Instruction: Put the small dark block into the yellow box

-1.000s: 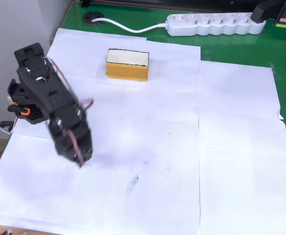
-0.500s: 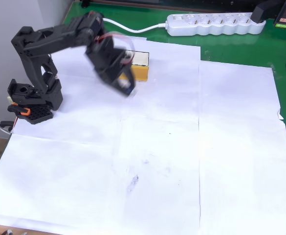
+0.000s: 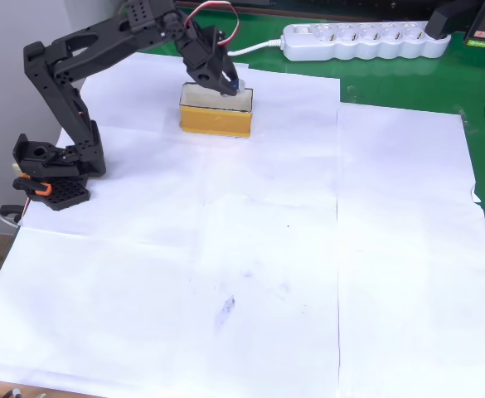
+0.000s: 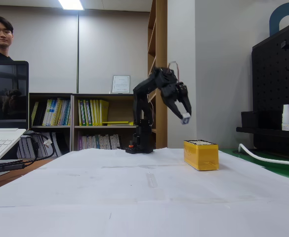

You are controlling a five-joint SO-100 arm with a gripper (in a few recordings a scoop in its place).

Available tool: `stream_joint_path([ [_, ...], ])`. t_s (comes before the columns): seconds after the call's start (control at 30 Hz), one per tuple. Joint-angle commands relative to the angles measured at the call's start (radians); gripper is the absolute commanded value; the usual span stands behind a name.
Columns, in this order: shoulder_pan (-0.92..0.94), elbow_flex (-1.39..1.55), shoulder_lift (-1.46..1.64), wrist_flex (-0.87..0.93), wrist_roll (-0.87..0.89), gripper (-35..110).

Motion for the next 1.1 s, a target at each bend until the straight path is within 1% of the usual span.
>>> stream_joint_path([
  [0.0,-0.046,-0.009,-0.061,-0.055,-0.031,0],
  [0.23,-0.103,-0.055,-0.041,-0.074,-0.032,0],
  [0.4,-0.130,-0.087,-0.034,-0.069,-0.067,1],
  [0.47,-0.132,-0.095,-0.034,-0.069,-0.080,14],
  [0.53,-0.132,-0.097,-0.034,-0.066,-0.100,18],
  [0.67,-0.117,-0.097,-0.038,-0.066,-0.130,36],
  [0.77,-0.104,-0.101,-0.066,-0.092,-0.155,36],
  [0.87,-0.101,-0.106,-0.135,-0.184,-0.135,36],
  [0.93,-0.103,-0.106,-0.206,-0.232,-0.127,31],
  [1.0,-0.107,-0.100,-0.296,-0.236,-0.110,22],
  [1.07,-0.097,-0.101,-0.397,-0.222,-0.071,19],
])
